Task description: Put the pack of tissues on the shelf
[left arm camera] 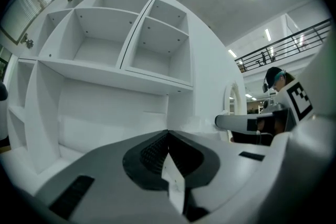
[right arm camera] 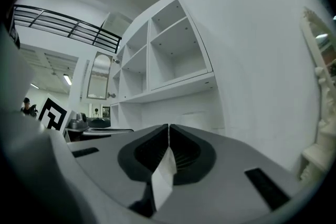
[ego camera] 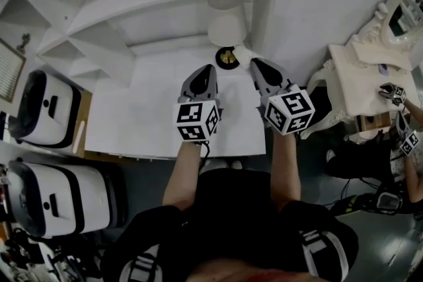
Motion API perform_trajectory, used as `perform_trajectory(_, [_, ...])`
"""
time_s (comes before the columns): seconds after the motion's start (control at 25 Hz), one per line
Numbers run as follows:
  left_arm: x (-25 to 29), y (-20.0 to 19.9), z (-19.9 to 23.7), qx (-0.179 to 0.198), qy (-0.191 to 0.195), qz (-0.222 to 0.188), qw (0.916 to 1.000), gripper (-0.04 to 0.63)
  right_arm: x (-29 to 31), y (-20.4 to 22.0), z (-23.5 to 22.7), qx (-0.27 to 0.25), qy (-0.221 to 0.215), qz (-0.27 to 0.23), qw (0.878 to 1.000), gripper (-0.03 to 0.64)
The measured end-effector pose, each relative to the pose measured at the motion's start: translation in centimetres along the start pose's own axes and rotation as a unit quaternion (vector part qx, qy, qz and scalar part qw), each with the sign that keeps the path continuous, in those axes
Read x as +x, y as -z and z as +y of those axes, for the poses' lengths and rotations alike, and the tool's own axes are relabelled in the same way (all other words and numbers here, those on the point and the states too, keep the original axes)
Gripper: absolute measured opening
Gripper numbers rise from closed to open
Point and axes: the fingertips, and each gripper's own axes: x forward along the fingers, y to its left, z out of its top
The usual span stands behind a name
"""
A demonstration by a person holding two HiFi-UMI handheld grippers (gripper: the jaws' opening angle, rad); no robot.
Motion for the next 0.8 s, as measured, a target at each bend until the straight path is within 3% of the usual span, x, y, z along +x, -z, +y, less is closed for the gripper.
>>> perform_trajectory(0.32, [0.0,0.5,-1.3,0.006,0.017,0.008,0.9998,0.011,-0.8,0.4,-0.4,0.015,0.004,-0.006,1.000,0.026])
perform_trajectory(0.8, [-0.8,0.6,0.8,0.006,0.006,0.016,0.9998,0.011,0.2,0.9,0.3,0.025,0.000,-0.007,1.000,0.028])
